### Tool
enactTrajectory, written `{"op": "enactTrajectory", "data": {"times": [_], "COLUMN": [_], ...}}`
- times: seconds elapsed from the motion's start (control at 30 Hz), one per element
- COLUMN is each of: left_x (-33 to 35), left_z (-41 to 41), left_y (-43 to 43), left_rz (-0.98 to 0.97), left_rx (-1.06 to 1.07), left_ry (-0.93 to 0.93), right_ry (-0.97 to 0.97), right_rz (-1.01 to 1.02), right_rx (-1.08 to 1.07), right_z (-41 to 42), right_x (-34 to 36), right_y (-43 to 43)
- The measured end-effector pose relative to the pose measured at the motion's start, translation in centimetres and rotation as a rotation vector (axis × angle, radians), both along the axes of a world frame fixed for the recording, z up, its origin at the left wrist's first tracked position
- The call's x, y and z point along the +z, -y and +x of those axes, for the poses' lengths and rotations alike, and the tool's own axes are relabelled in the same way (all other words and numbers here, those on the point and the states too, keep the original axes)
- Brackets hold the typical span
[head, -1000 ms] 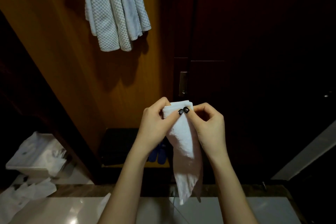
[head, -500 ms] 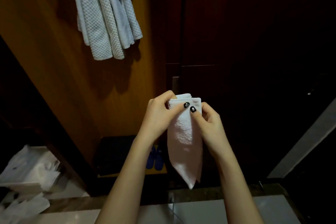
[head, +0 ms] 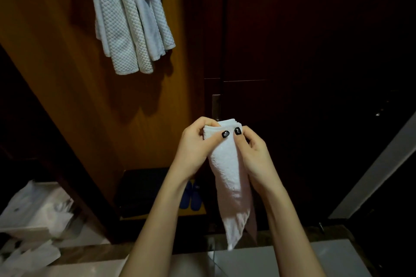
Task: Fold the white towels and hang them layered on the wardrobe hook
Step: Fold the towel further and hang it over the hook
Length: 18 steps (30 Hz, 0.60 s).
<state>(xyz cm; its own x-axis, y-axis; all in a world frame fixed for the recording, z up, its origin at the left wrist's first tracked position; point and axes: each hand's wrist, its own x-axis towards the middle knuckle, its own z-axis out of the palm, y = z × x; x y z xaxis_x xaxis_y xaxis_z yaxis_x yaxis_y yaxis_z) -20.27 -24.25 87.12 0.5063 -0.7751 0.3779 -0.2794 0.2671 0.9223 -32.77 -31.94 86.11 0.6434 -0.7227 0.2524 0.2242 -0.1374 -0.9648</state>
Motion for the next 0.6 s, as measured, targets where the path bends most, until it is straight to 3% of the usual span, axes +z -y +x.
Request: {"op": "enactTrajectory", "data": {"times": [0.23, 0.43, 0.53, 0.6], "left_x": [0.9, 1.4, 1.9, 2.0], "left_z": [-0.1, -0.1, 0.1, 0.0], "left_y": [-0.6, -0.7, -0.8, -1.0], "left_rz": [-0.024, -0.054, -0.040, -0.046], "left_rx": [-0.018, 0.007, -0.060, -0.107], "left_ry": [0.007, -0.043, 0.074, 0.196], "right_ry": [-0.001, -0.135, -0.071, -0.035], "right_rz": [-0.118, -0.192, -0.172, -0.182], "right_rx": [-0.034, -0.130, -0.059, -0.136], "right_z": [0.3, 0.0, -0.6, -0.5], "right_x": [0.8, 0.0, 0.0, 0.1], "right_y": [-0.2, 0.6, 0.9, 0.7]}}
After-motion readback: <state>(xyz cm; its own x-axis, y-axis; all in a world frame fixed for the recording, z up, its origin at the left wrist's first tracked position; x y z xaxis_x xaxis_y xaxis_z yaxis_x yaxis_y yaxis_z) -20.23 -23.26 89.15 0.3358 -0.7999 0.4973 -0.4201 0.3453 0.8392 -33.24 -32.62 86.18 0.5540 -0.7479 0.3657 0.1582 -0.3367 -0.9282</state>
